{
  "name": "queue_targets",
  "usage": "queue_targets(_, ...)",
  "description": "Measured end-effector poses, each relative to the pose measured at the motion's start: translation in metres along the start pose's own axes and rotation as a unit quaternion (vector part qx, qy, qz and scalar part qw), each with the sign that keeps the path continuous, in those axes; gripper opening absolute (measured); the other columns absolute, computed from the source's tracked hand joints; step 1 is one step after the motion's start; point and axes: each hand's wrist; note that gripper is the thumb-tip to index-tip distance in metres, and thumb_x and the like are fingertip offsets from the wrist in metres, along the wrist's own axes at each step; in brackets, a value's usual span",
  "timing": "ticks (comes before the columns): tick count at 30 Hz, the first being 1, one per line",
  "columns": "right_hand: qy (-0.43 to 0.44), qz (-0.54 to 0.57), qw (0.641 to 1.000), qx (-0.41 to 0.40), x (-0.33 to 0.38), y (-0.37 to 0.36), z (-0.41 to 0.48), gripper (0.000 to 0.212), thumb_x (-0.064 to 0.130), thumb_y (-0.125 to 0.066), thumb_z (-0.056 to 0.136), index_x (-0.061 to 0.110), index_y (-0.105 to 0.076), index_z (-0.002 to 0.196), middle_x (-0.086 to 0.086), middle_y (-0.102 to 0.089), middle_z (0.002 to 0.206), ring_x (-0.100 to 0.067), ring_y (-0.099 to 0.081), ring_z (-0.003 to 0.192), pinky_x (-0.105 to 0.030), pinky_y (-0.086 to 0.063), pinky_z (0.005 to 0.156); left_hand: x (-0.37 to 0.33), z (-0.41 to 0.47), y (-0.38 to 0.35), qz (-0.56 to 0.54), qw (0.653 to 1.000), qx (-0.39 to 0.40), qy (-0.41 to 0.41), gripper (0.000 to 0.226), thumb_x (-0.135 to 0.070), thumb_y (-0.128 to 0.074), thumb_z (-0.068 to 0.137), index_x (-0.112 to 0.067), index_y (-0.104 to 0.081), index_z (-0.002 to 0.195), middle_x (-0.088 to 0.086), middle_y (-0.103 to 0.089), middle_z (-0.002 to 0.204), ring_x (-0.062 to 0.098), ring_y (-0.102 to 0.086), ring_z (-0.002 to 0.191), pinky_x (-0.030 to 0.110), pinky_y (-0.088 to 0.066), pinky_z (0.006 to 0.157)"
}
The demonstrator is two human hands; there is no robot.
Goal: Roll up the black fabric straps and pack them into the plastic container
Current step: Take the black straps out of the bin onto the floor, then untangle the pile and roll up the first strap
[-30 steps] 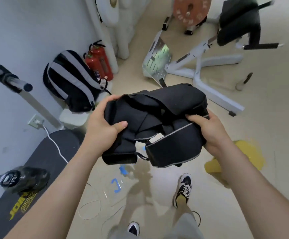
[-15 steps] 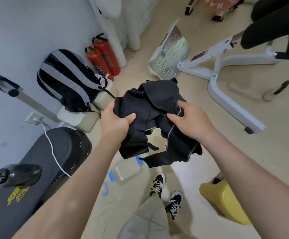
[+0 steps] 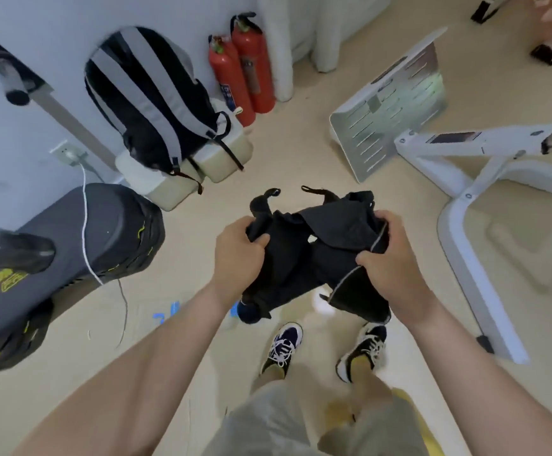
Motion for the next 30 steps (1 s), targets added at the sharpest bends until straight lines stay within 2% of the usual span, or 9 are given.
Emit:
queue_targets(2, 0.031, -0.037, 0.994, 0.093, -0.027, -0.003, 0.044, 0.066, -0.014, -0.052, 0.084, 0.036, -0.038, 0.125, 0.016, -0.048, 0.102, -0.002, -0.054, 0.086, -0.017, -0.044, 0.062, 0.007, 0.011, -0.034, 0.006, 0.997, -0.063, 0.032, 0.008, -0.011, -0.063, 0.089, -0.018, -0.059, 0.089, -0.008, -0.06, 0.075, 0.017, -0.054, 0.074, 0.015, -0.036, 0.06)
queue_targets(5, 0.061, -0.043, 0.993, 0.089, -0.039, -0.003, 0.052, 0.072, -0.017, -0.052, 0.082, 0.04, -0.037, 0.123, 0.016, -0.047, 0.107, -0.006, -0.056, 0.093, -0.02, -0.048, 0.064, 0.013, 0.012, -0.047, 0.023, 0.999, -0.048, 0.004, 0.007, -0.015, -0.06, 0.092, -0.014, -0.059, 0.1, -0.006, -0.06, 0.082, 0.018, -0.052, 0.081, 0.018, -0.031, 0.065)
queue_targets(8, 0.071, -0.047, 0.986, 0.141, -0.085, -0.011, 0.085, 0.078, -0.019, -0.052, 0.079, 0.041, -0.039, 0.127, 0.002, -0.048, 0.123, -0.012, -0.055, 0.106, -0.027, -0.054, 0.082, 0.048, 0.013, -0.09, 0.043, 0.996, -0.065, 0.047, 0.02, -0.017, -0.057, 0.095, -0.009, -0.057, 0.114, 0.0, -0.062, 0.096, 0.024, -0.056, 0.091, 0.023, -0.033, 0.071)
queue_targets(13, 0.142, -0.104, 0.974, 0.146, -0.144, -0.038, 0.112, 0.076, -0.022, -0.05, 0.072, 0.035, -0.048, 0.122, -0.002, -0.046, 0.127, 0.018, -0.041, 0.109, 0.002, -0.032, 0.093, 0.131, 0.009, -0.134, 0.048, 0.997, -0.056, 0.029, 0.038, -0.005, -0.05, 0.086, -0.017, -0.056, 0.122, -0.008, -0.063, 0.106, 0.022, -0.06, 0.101, 0.031, -0.046, 0.085)
queue_targets(16, 0.17, -0.092, 0.975, 0.113, -0.185, -0.065, 0.133, 0.066, -0.021, -0.049, 0.08, 0.031, -0.052, 0.121, 0.002, -0.049, 0.124, 0.009, -0.056, 0.105, -0.01, -0.044, 0.096, 0.197, 0.015, -0.165, 0.079, 0.997, -0.024, 0.009, 0.053, -0.005, -0.043, 0.079, -0.016, -0.055, 0.13, 0.0, -0.064, 0.113, 0.024, -0.056, 0.103, 0.033, -0.045, 0.088)
queue_targets(19, 0.129, -0.094, 0.983, 0.086, -0.236, -0.094, 0.148, 0.051, -0.009, -0.044, 0.095, 0.035, -0.049, 0.122, 0.001, -0.057, 0.124, -0.01, -0.072, 0.085, -0.024, -0.057, 0.081, 0.271, 0.016, -0.203, 0.088, 0.993, 0.067, 0.04, 0.061, 0.0, -0.046, 0.08, -0.02, -0.051, 0.137, 0.003, -0.057, 0.11, 0.026, -0.055, 0.103, 0.035, -0.047, 0.091)
queue_targets(24, 0.015, -0.1, 0.989, 0.107, -0.323, -0.137, 0.171, 0.051, -0.004, -0.052, 0.093, 0.037, -0.05, 0.124, 0.002, -0.066, 0.106, -0.009, -0.073, 0.078, -0.035, -0.06, 0.08, 0.37, 0.017, -0.241, 0.172, 0.964, 0.194, 0.054, 0.045, 0.001, -0.048, 0.091, -0.022, -0.063, 0.125, 0.003, -0.058, 0.119, 0.023, -0.059, 0.109, 0.029, -0.043, 0.096)
queue_targets(27, 0.014, -0.187, 0.957, 0.224, -0.353, -0.159, 0.185, 0.071, -0.001, -0.061, 0.088, 0.042, -0.039, 0.14, 0.012, -0.066, 0.107, 0.002, -0.066, 0.073, -0.02, -0.057, 0.069, 0.403, 0.032, -0.254, 0.158, 0.969, 0.18, 0.054, 0.038, -0.001, -0.046, 0.093, -0.021, -0.07, 0.114, -0.001, -0.068, 0.11, 0.018, -0.063, 0.1, 0.021, -0.047, 0.088)
queue_targets(30, 0.088, -0.339, 0.878, 0.327, -0.372, -0.179, 0.198, 0.089, 0.008, -0.063, 0.088, 0.053, -0.015, 0.15, 0.013, -0.054, 0.134, -0.015, -0.069, 0.086, -0.025, -0.057, 0.068, 0.422, 0.053, -0.267, 0.146, 0.978, 0.147, 0.034, 0.031, -0.007, -0.045, 0.097, -0.023, -0.07, 0.108, -0.01, -0.066, 0.101, 0.01, -0.058, 0.089, 0.008, -0.04, 0.072)
Point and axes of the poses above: each hand's wrist, its own z-axis towards the middle knuckle, its own y-axis out of the back of the hand, x = y × z
